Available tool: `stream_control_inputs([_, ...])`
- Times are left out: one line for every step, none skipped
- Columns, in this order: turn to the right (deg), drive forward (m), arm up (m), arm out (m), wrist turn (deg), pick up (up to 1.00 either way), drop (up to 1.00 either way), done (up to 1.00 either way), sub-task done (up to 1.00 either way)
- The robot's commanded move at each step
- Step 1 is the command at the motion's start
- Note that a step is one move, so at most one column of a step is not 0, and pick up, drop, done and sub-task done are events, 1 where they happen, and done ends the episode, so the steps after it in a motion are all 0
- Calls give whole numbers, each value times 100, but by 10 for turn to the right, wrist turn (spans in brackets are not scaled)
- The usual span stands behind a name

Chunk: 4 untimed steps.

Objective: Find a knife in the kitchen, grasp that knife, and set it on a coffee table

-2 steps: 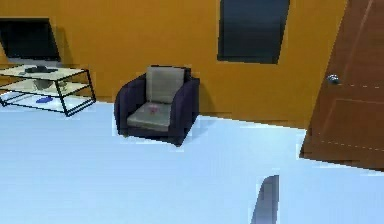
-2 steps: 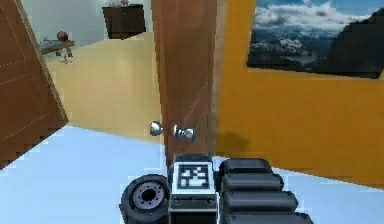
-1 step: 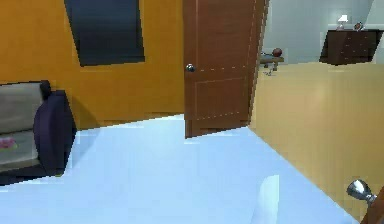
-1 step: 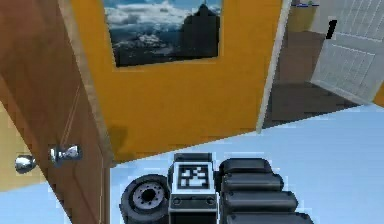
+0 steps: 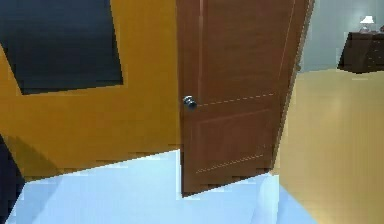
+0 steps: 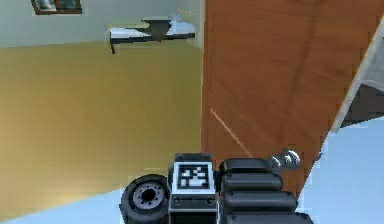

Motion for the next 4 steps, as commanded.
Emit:
stream_control_inputs([420,0,0,0,0,0,0,0,0])
stream_control_inputs([0,100,0,0,0,0,0,0,0])
stream_control_inputs([0,100,0,0,0,0,0,0,0])
stream_control_inputs([210,0,0,0,0,0,0,0,0])
